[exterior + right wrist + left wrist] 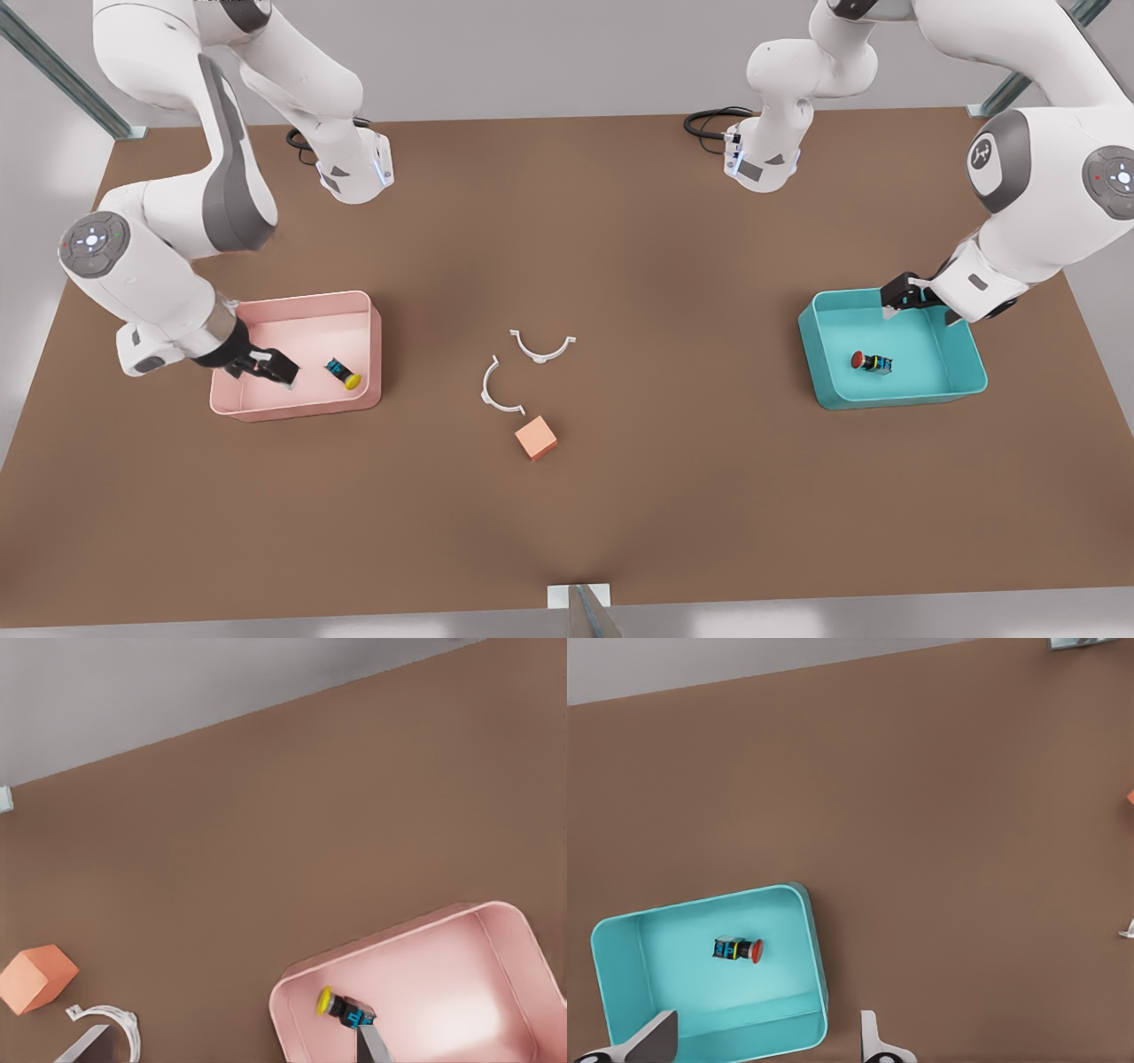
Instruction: Place the red button in the blue storage box with the left arm, and place the yellow button in the pink storage box with the right arm
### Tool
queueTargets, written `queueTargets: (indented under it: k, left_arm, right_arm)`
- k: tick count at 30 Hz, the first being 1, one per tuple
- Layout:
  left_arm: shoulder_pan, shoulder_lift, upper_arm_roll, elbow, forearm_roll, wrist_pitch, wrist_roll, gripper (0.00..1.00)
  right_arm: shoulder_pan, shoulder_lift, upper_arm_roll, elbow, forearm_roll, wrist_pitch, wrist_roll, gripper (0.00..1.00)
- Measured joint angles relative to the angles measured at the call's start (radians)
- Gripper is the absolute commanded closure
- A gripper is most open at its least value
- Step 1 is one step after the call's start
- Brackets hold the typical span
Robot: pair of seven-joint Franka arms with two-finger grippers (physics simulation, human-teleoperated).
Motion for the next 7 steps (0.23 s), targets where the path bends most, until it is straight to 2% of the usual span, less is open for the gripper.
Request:
queueTargets:
  k: [1, 3, 5, 7]
  left_arm:
    - [0.000, 0.000, 0.000, 0.000, 0.000, 0.000, 0.000, 0.00]
    - [-0.001, 0.000, 0.000, 0.000, 0.000, 0.000, -0.001, 0.00]
    - [-0.001, 0.000, 0.000, 0.000, 0.001, 0.000, -0.002, 0.00]
    - [-0.001, 0.000, 0.000, 0.000, 0.002, 0.000, -0.003, 0.00]
  right_arm:
    - [0.139, -0.012, -0.133, 0.064, 0.001, -0.036, -0.019, 0.00]
    - [0.302, -0.085, -0.272, 0.110, 0.001, -0.121, -0.052, 0.00]
    - [0.381, -0.111, -0.329, 0.107, 0.001, -0.205, -0.075, 0.00]
    - [0.395, -0.113, -0.344, 0.103, 0.021, -0.280, -0.095, 0.00]
